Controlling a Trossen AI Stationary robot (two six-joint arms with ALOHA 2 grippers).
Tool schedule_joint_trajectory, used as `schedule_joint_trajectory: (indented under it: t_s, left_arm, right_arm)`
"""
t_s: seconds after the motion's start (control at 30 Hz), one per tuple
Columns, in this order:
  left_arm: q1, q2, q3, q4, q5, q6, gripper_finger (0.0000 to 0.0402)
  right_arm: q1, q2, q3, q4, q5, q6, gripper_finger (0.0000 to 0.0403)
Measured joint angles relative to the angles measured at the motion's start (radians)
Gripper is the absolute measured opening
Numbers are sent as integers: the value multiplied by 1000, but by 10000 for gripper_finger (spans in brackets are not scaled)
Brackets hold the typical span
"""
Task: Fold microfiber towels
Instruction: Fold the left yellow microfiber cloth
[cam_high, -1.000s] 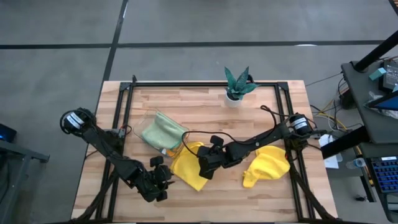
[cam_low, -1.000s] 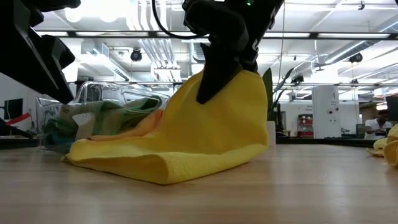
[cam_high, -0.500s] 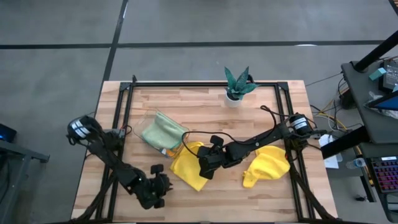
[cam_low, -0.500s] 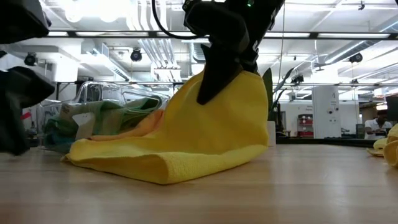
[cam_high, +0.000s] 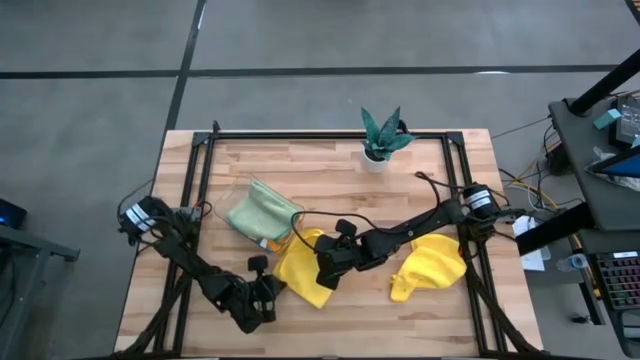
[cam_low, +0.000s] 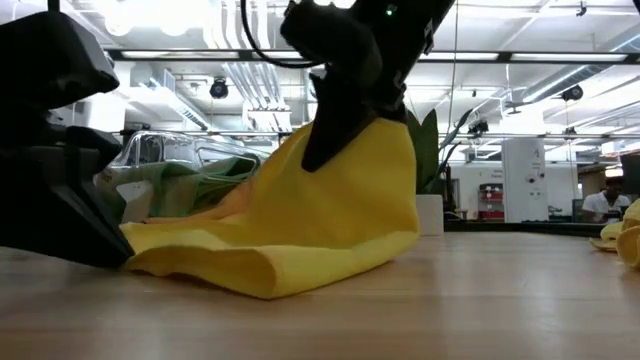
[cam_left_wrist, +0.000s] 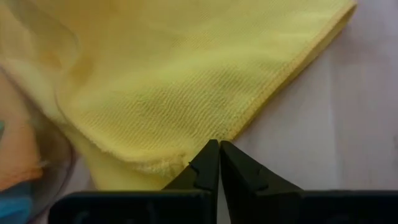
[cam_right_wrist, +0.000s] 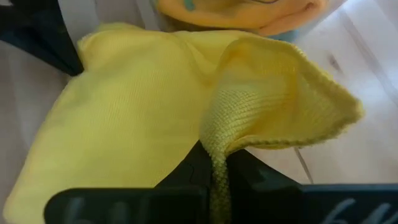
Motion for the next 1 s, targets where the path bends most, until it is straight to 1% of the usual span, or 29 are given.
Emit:
schedule_joint_trajectory:
  t_s: [0.07, 0.17, 0.3, 0.43, 0.67, 0.83, 0.9, 1.0]
  left_arm:
    - [0, 13, 1, 24, -9, 1, 0]
    - [2, 21, -1, 59, -7, 3, 0]
    - [2, 21, -1, 66, 1, 3, 0]
    - [2, 19, -2, 68, 7, 8, 0]
    - [2, 19, -2, 73, 10, 8, 0]
    - [2, 19, -2, 84, 15, 9, 0]
    - [2, 19, -2, 94, 19, 14, 0]
    - [2, 19, -2, 112, 27, 39, 0]
  right_arm:
    - [2, 15, 0, 26, -15, -1, 13]
    - [4, 45, 0, 88, -69, -12, 13]
    - [4, 91, 0, 188, -156, -25, 13]
    - [4, 120, 0, 257, -208, -28, 13]
    - [2, 129, 0, 286, -221, -27, 13]
    - [2, 129, 0, 349, -243, -28, 14]
    - [2, 129, 0, 346, -271, -28, 21]
    - [2, 129, 0, 345, -299, -28, 50]
